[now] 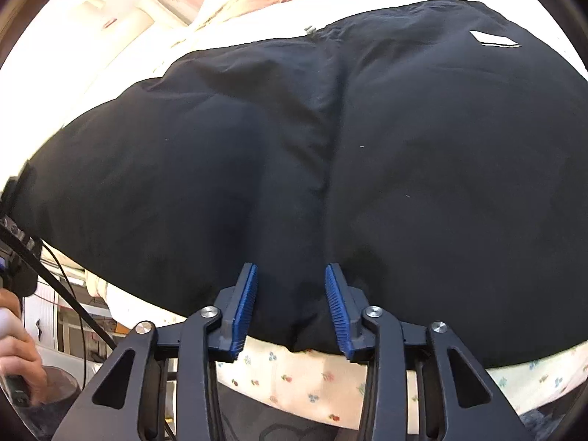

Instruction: Fold large clothes

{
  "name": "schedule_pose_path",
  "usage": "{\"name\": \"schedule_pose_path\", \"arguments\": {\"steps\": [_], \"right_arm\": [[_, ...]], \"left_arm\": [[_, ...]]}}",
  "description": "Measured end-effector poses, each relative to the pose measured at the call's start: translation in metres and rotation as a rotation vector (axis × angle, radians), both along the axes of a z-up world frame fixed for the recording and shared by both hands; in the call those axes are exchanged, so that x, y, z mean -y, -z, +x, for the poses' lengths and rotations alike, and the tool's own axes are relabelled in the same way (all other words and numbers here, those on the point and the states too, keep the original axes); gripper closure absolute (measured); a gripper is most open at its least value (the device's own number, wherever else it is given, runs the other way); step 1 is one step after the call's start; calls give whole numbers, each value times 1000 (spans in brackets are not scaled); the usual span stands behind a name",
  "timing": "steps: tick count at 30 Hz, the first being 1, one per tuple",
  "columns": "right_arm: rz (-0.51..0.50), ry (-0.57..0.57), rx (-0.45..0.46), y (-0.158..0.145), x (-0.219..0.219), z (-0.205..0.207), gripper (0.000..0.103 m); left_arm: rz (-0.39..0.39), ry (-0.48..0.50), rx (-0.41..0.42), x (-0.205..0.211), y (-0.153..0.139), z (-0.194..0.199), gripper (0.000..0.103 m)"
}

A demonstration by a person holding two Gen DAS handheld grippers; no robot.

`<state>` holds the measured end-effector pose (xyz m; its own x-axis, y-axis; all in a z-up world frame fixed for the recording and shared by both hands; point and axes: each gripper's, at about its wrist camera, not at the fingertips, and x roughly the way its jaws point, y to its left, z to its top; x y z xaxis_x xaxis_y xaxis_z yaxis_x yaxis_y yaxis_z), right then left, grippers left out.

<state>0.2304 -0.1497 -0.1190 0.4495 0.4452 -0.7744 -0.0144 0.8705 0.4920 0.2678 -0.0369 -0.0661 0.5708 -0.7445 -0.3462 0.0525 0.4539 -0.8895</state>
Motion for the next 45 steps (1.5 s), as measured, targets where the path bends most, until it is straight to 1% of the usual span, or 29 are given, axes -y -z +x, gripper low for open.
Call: {"name": "schedule_pose_path", "arguments": {"steps": [5,11,14,15,18,22,25,29,31,34,36,37,38,40,42,44,45], "right_arm": [[3,-16,8,20,-5,-7,71],[85,-45,-7,44,-4,-13,71],[138,-37,-5,46,9,-16,71],[150,-32,2,42,14,-18,71],[169,6,21,44,43,-27,71],[176,99,55,41,82,-37,71],[182,172,76,38,114,-48,71],[175,280,107,40,160,-63,71],[175,319,115,41,169,-68,71],[184,366,112,48,185,-72,71],[184,390,108,53,191,-73,71],[187,400,106,50,200,-75,71],[190,410,104,51,203,-76,71],[197,426,103,50,214,-76,71],[200,445,106,46,224,-78,71],[206,463,107,44,229,-78,71],[209,469,107,38,231,-78,71]], "left_arm": [[23,56,26,30,-20,4,87],[46,127,47,71,-35,12,87],[68,159,52,94,-41,20,87],[73,169,50,100,-41,23,87],[85,206,47,124,-40,31,87],[122,259,34,162,-32,39,87],[135,312,8,194,-20,42,87],[175,381,-50,239,7,42,87],[194,418,-76,260,19,38,87],[195,483,-128,290,43,32,87],[198,515,-154,305,54,27,87],[211,525,-163,311,59,24,87],[227,527,-168,315,63,23,87],[234,531,-180,318,67,21,87],[238,532,-187,319,69,21,87],[253,539,-173,322,66,18,87],[255,549,-166,323,64,16,87]]}}
